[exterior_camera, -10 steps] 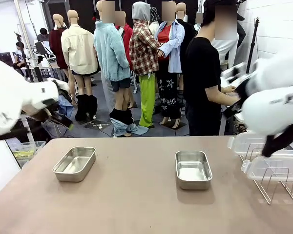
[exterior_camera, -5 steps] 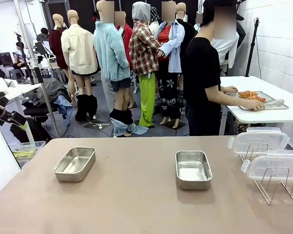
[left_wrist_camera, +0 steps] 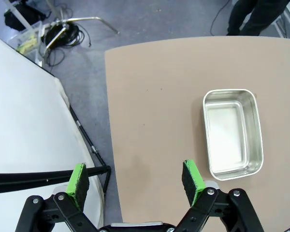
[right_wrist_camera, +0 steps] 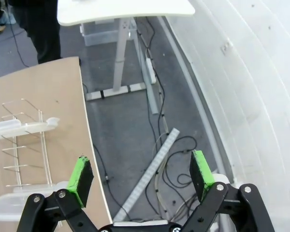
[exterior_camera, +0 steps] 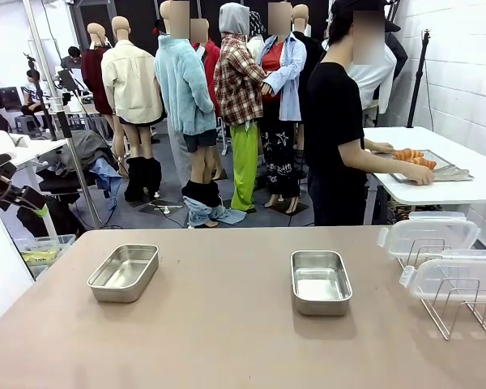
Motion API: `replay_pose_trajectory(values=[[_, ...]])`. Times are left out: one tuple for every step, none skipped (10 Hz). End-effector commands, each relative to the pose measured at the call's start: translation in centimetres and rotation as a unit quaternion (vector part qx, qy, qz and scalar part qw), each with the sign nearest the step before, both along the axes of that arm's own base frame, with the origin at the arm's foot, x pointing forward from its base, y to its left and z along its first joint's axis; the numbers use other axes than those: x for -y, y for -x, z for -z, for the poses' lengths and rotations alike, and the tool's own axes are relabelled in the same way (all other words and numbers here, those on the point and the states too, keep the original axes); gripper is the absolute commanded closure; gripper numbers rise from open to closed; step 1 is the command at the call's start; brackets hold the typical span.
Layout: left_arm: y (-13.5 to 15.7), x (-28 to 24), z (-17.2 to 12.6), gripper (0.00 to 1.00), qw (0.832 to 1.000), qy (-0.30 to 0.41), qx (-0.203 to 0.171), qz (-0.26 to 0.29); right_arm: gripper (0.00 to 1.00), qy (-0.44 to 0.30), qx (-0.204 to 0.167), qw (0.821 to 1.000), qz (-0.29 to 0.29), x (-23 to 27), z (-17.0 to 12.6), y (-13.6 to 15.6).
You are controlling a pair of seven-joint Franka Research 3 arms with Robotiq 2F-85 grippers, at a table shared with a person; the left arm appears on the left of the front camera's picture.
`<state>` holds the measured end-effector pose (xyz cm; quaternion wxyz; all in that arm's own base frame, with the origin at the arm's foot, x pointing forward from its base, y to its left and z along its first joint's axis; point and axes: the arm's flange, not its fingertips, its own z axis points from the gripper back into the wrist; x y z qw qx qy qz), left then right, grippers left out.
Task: Place the bread in airtight containers.
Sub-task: Lift both Airtight Container.
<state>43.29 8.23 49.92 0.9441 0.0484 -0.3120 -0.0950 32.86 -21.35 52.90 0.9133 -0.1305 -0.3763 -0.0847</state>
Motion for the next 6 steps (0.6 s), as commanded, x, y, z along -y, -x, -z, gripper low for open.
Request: replay_pose_trajectory(values=[[0.18,-0.31,-0.10,0.00,1.000,-0.006,0.000,0.001,0.00,0.007,0.001,1.000,-0.002,-0.52,-0.50,0.20],[0.18,-0.31,-0.10,0.00,1.000,-0.006,0.000,0.001,0.00,0.007,0.001,1.000,-0.002,-0.52,-0.50,0.20],[0.18,-0.31,-0.10,0.00,1.000,-0.006,0.000,0.001,0.00,0.007,0.001,1.000,-0.002,-0.52,-0.50,0.20],[0.18,-0.31,-0.10,0.00,1.000,-0.006,0.000,0.001,0.00,0.007,0.001,1.000,-0.002,-0.52,-0.50,0.20],[0.18,-0.31,-0.10,0.00,1.000,-0.006,0.000,0.001,0.00,0.007,0.001,1.000,-0.002,-0.52,-0.50,0.20],[0.18,-0.31,-0.10,0.00,1.000,-0.006,0.000,0.001,0.00,0.007,0.001,1.000,-0.002,-0.52,-0.50,0.20]])
